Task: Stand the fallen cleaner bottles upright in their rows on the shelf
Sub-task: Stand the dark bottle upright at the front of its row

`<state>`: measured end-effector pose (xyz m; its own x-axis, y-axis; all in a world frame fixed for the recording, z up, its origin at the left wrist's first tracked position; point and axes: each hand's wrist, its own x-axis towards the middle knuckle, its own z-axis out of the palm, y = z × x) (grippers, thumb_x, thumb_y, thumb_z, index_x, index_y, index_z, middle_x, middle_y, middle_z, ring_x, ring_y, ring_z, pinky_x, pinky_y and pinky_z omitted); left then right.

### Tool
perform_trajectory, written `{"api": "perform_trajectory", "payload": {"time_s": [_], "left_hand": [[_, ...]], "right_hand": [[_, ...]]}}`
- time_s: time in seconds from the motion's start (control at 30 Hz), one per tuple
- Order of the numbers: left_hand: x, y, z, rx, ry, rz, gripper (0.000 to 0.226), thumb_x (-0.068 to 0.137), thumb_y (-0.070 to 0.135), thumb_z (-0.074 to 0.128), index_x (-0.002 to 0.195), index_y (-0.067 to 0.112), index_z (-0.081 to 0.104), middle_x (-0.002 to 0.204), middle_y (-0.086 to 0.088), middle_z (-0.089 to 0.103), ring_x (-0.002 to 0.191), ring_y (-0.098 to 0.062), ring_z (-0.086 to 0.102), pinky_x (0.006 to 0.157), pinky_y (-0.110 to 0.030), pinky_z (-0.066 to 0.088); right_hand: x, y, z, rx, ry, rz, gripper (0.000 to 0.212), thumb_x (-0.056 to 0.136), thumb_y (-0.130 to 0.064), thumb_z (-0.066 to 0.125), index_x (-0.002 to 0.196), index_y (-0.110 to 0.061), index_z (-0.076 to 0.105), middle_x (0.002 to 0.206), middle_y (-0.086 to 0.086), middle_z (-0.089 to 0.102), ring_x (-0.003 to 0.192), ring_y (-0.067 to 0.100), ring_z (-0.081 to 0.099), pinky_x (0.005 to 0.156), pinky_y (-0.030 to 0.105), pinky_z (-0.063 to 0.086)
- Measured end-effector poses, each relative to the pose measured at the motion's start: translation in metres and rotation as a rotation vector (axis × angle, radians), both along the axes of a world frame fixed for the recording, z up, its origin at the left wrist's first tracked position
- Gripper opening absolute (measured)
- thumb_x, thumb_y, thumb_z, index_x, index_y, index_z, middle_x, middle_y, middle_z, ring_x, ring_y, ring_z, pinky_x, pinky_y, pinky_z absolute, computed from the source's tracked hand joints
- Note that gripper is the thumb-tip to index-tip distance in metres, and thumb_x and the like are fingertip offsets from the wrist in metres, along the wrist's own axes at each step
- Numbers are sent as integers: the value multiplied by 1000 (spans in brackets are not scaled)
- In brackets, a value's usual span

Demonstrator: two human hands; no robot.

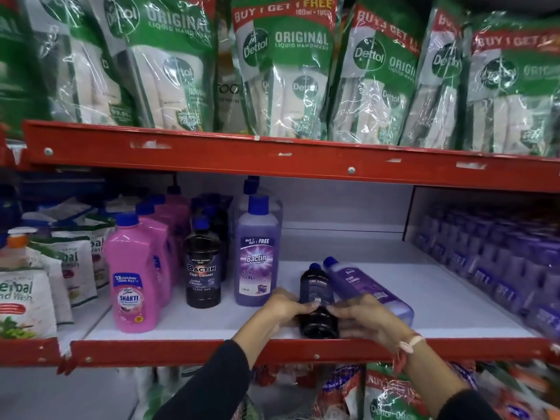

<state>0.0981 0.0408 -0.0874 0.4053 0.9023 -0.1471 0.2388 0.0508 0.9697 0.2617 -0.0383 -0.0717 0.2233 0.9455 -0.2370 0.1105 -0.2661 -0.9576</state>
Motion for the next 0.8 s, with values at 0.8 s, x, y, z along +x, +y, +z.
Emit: {"api": "perform_trajectory", "payload": {"time_s": [0.8], "left_hand": [[-209,-5,-10,492,-191,318,58,57,-13,79,110,2,59,94,-10,68,75,-4,65,64,-10,55]], "right_hand": [[-200,42,-24,597,-110,34,40,69,6,78,97,-15,60,102,9,68,93,28,67,83,32,57]]}}
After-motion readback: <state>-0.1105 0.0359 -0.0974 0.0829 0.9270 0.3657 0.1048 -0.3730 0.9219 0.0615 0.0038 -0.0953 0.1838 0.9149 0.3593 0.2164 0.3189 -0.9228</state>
